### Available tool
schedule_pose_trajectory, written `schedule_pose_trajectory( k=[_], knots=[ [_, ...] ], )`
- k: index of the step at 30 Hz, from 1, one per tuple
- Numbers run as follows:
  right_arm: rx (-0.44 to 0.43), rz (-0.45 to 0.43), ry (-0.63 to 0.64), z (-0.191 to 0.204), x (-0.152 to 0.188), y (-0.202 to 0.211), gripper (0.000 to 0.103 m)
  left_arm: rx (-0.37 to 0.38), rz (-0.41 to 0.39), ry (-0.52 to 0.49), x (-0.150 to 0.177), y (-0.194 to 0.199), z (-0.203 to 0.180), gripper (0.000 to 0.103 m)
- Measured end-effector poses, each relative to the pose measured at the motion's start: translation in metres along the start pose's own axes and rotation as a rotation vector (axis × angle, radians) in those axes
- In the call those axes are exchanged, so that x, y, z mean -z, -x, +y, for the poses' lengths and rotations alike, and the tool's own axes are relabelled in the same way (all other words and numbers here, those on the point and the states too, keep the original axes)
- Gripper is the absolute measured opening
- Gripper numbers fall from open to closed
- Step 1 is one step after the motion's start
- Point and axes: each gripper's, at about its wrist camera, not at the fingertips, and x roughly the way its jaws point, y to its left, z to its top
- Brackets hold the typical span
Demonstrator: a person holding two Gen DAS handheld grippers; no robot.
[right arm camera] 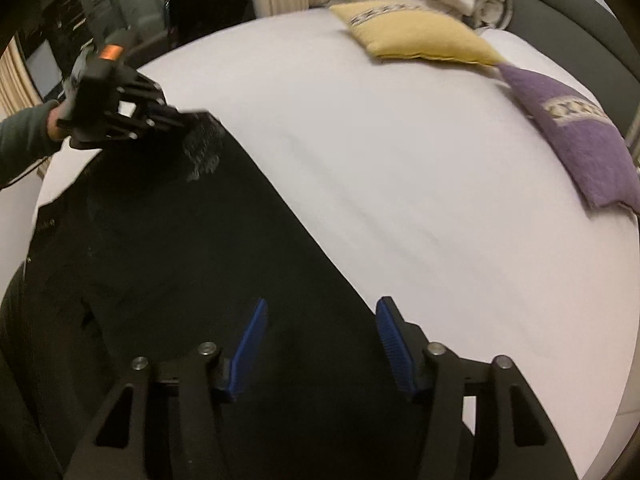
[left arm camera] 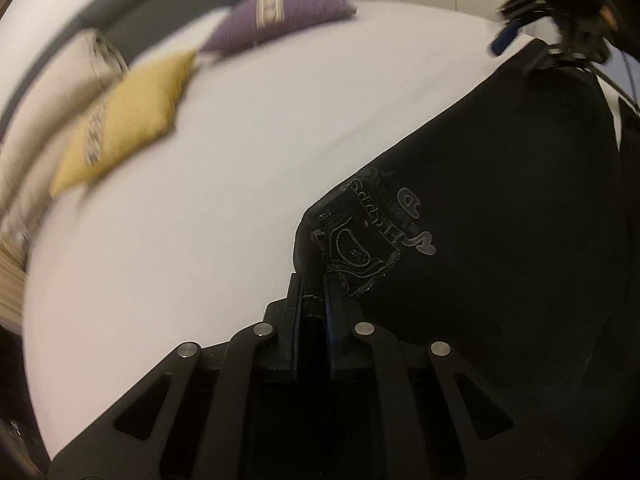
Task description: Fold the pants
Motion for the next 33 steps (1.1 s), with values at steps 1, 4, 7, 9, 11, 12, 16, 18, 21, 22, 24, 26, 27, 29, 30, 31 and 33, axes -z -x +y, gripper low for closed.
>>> schedule_pose_trajectory(
  k=[1,4,7,9,11,12,16,18,21,22,24,26,27,29,30,31,33],
  knots=[
    [-0.002,0.005,0.006,-0.001,-0.002,-0.004,0.06,-0.012,-0.026,-0.002,0.004,0.008,-0.004,0.008],
    [-0.004,0.029,0.025,-0.002,-0.01,-0.018,0.059,-0.049,-0.09,-0.008,0.017,0.025,-0.017,0.008],
    [-0.014,0.065,0.033,-0.007,-0.014,-0.03,0.059,-0.078,-0.129,-0.036,0.026,0.035,-0.022,0.008],
    [0.0,0.074,0.046,-0.01,-0.016,-0.034,0.059,-0.088,-0.15,-0.052,0.031,0.044,-0.026,0.008],
    [-0.017,0.081,0.042,-0.015,-0.019,-0.038,0.059,-0.091,-0.164,-0.064,0.037,0.053,-0.036,0.008],
    [-0.02,0.09,0.039,-0.016,-0.02,-0.041,0.059,-0.093,-0.17,-0.067,0.04,0.057,-0.036,0.008],
    [-0.062,0.185,0.043,-0.017,-0.018,-0.06,0.03,-0.083,-0.192,-0.059,0.045,0.076,-0.042,0.008],
    [-0.067,0.185,0.057,-0.016,-0.018,-0.058,0.014,-0.082,-0.192,-0.063,0.049,0.082,-0.047,0.008],
    [-0.035,0.166,0.089,-0.013,-0.018,-0.044,0.007,-0.086,-0.195,-0.056,0.053,0.093,-0.047,0.008],
    [-0.021,0.158,0.101,-0.011,-0.018,-0.039,0.006,-0.086,-0.199,-0.051,0.053,0.098,-0.045,0.008],
    [0.014,0.145,0.129,-0.007,-0.019,-0.029,0.005,-0.09,-0.208,-0.039,0.054,0.107,-0.044,0.008],
    [0.064,0.118,0.152,-0.002,-0.02,-0.014,0.005,-0.102,-0.217,-0.03,0.056,0.119,-0.048,0.008],
    [0.093,0.1,0.166,0.002,-0.02,-0.005,0.005,-0.101,-0.222,-0.027,0.055,0.124,-0.046,0.008],
    [0.137,0.073,0.184,0.01,-0.018,0.011,0.005,-0.103,-0.235,-0.019,0.059,0.142,-0.05,0.008],
    [0.154,0.061,0.192,0.015,-0.016,0.018,0.005,-0.103,-0.241,-0.014,0.063,0.152,-0.052,0.008],
    [0.178,0.048,0.207,0.023,-0.013,0.025,0.004,-0.1,-0.246,-0.012,0.064,0.16,-0.052,0.008],
    [0.232,0.036,0.242,0.042,-0.007,0.038,0.004,-0.091,-0.252,-0.003,0.073,0.182,-0.06,0.008]
  ],
)
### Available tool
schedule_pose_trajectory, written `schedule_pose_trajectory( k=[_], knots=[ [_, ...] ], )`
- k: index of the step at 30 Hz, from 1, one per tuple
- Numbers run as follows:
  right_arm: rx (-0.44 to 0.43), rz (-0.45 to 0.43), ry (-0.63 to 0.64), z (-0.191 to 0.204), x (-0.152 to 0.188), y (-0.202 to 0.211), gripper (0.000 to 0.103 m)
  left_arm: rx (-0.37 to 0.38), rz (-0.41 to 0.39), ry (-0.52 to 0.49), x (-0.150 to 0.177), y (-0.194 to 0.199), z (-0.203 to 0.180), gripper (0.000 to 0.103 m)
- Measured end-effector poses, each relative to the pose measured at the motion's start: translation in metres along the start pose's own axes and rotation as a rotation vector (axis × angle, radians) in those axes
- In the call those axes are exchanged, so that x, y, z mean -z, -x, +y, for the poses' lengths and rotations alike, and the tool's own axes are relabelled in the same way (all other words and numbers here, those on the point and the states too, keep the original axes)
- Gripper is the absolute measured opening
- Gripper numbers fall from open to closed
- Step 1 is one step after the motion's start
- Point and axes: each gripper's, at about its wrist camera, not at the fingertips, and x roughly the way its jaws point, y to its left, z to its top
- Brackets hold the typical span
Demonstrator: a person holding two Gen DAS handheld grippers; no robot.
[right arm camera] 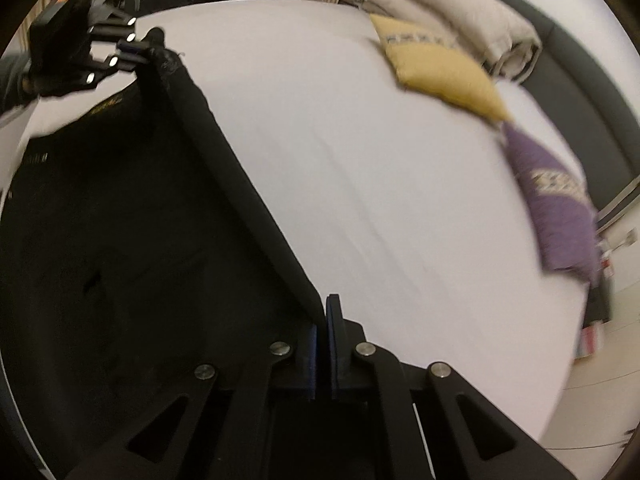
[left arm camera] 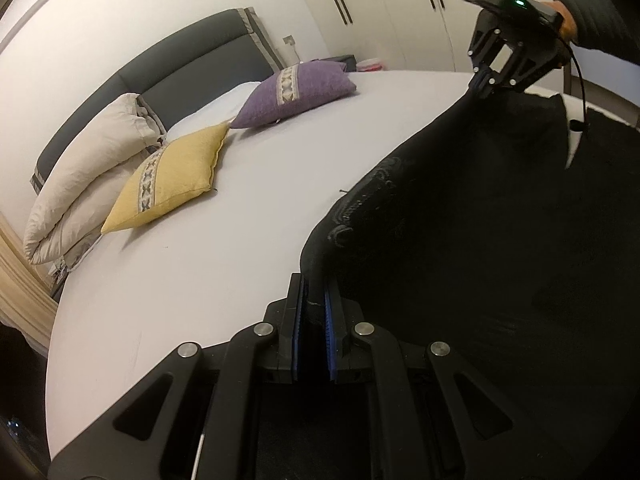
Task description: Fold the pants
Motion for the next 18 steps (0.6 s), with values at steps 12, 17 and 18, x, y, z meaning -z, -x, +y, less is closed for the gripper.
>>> schedule_pose_trajectory(
  k=[12,17,18],
  knots=[
    [0.176,-0.014,0.102,0.163,0.062,0.066,0.003,0.046,0.043,0.024,0.084,0.144,-0.106,0.008],
    [0.194,0.003,0.023,0.216,0.087,0.066,0.003,0.036,0.089,0.063,0.132,0.183,-0.16,0.008],
    [0.2,0.009,0.013,0.222,0.088,0.065,0.003,0.032,0.096,0.073,0.138,0.188,-0.169,0.008]
  ],
)
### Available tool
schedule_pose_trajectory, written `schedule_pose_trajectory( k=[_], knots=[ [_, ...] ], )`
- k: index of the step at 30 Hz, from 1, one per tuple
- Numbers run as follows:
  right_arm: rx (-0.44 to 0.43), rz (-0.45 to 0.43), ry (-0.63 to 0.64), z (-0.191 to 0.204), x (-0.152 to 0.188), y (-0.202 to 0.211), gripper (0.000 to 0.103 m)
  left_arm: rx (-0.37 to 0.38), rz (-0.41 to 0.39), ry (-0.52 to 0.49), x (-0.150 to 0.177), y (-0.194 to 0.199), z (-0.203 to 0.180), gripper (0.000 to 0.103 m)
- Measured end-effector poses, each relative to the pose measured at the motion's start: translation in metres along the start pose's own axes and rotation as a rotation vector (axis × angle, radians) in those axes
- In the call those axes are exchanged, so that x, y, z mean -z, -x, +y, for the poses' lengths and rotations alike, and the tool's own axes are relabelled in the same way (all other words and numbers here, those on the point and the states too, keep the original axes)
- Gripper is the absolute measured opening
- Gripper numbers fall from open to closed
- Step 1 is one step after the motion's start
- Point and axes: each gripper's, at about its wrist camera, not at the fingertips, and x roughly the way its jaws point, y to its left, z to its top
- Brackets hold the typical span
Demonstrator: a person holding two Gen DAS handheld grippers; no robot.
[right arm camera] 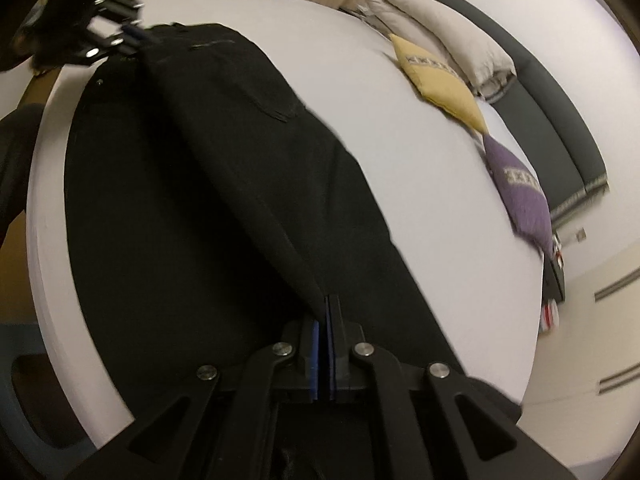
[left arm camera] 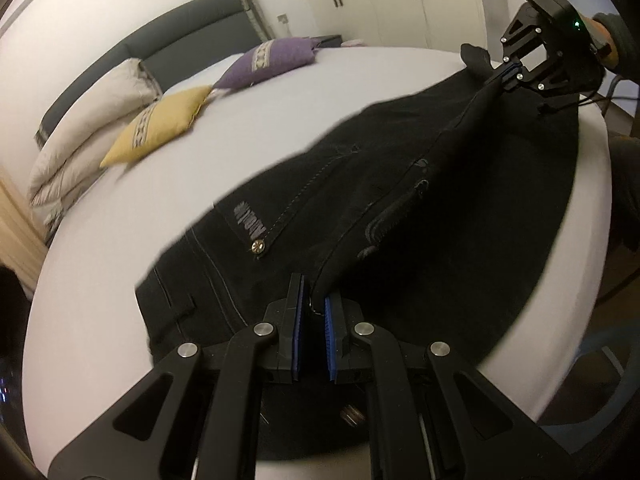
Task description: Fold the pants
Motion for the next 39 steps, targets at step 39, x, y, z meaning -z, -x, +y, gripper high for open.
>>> schedule_pose_trajectory(
  k=[39],
  knots=[
    [0.063,0.077,0.12,0.122,0.024,0.031,0.003,-0.017,0.105,-0.011,0.035,0.0,-0.007,0.009]
  ],
)
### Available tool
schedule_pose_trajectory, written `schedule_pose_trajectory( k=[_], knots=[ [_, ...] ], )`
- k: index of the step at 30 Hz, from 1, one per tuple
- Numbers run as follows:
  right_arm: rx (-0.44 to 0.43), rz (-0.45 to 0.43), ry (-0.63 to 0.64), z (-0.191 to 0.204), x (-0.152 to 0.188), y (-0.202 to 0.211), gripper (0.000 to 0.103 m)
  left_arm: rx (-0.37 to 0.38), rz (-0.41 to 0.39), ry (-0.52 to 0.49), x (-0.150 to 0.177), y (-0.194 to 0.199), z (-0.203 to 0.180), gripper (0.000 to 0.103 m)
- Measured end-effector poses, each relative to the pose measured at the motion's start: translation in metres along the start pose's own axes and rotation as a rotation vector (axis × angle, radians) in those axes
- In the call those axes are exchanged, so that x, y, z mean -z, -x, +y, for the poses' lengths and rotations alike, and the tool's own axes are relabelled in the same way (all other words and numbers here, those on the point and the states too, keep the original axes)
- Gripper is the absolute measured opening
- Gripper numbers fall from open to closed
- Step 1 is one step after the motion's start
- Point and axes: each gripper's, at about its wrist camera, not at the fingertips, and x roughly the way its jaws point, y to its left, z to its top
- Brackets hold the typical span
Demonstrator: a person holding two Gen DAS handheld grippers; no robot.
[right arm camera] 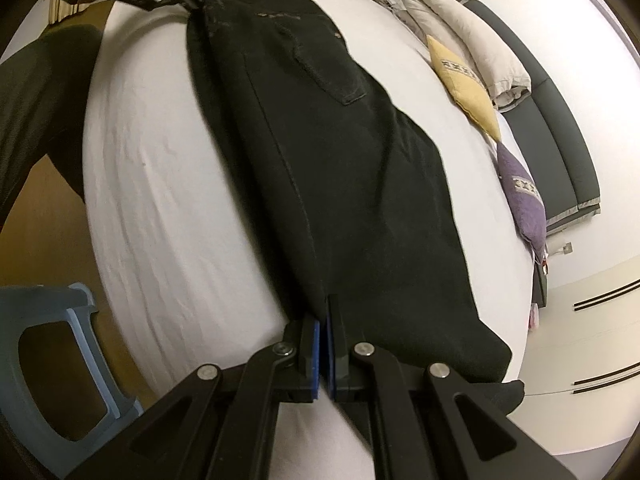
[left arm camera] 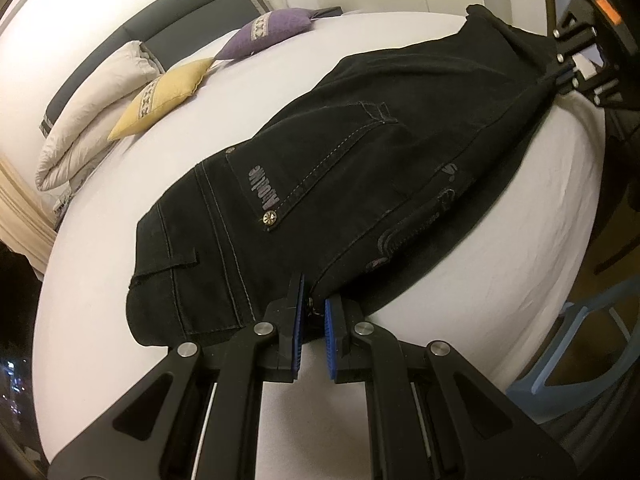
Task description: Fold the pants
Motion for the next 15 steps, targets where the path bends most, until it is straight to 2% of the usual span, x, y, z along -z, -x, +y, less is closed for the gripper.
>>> schedule_pose_trajectory(
  k=[3,6,7,9,10,11,14,15],
  knots=[
    [0.008,0.01,0.008,0.005,0.001,-0.008,0.003,0.02,0.011,0.009,0.002,-0.007,0.006,0.009],
    [0.012,-0.001,-0.012,0.003,0.001,-0.006,0.004,-0.015,0.049,-0.013,-0.003,-0.008,0.007,0.021],
    [0.006,-0.007,-0.028,0.002,0.003,-0.006,0.004,-0.015,0.057,-0.016,-0.004,-0.006,0.009,0.027],
    [0.006,-0.012,-0.056,-0.001,0.006,-0.005,0.008,0.008,0.07,0.009,-0.005,-0.002,0.016,0.051],
    [0.012,-0.015,-0.065,-0.001,0.006,-0.005,0.013,0.024,0.075,0.027,-0.005,0.001,0.019,0.071],
    [0.019,-0.017,-0.078,-0.002,0.007,-0.004,0.015,0.04,0.08,0.042,-0.005,0.005,0.022,0.076],
    [0.037,-0.024,-0.131,-0.007,0.011,0.001,0.037,0.055,0.075,0.085,-0.01,0.016,0.028,0.076],
    [0.044,-0.032,-0.154,-0.01,0.013,0.004,0.052,0.055,0.062,0.109,-0.016,0.02,0.03,0.076]
  ],
)
